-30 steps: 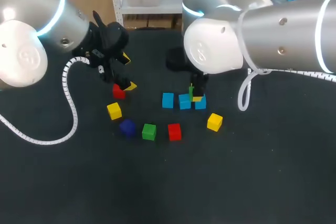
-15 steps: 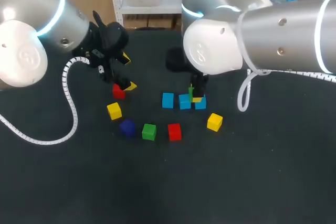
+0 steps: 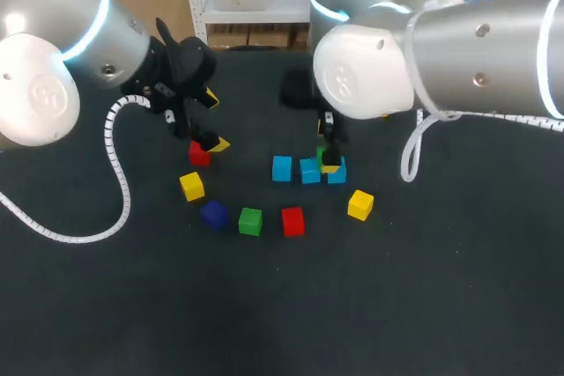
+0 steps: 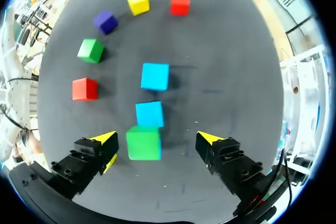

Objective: Place the blue cubes, place green cubes on the blue cubes, place the yellow cubes on the green cubes, then place the red cubes on the yellow cubes, and place purple cube on the red cubes.

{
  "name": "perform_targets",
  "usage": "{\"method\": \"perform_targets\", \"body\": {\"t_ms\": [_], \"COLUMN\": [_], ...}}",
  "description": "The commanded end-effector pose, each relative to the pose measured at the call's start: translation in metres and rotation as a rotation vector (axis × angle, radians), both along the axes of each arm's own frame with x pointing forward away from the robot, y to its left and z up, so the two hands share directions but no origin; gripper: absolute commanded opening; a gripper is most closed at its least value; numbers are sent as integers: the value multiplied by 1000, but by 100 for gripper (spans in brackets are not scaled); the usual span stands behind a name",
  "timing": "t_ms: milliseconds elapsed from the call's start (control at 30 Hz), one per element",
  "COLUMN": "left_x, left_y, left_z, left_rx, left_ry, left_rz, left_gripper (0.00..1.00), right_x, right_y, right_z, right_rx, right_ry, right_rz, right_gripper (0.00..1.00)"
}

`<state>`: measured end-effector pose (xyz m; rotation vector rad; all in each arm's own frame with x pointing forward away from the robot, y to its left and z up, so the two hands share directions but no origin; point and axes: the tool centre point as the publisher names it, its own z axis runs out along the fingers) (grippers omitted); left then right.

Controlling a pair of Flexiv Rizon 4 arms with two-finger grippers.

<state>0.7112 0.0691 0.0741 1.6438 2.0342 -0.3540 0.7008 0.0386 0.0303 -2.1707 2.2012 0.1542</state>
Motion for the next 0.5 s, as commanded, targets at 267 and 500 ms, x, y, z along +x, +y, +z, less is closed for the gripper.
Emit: {"method": "perform_targets", "body": {"t_ms": [267,500], "left_x": [0,0], "left_y": [2,2], "left_z": [-1,-1], "left_rx": [-6,-6], "left_ry": [-3,-3], "left_rz": [-4,-4], "left_gripper": [100,100], "right_x": [-1,-3], "right_y": [-52,-64], "right_z": [50,53], "right_rx": [159,589], "right_ry": [-102,-36], "right_rz": [-103,-108], "right_gripper": [100,100]}}
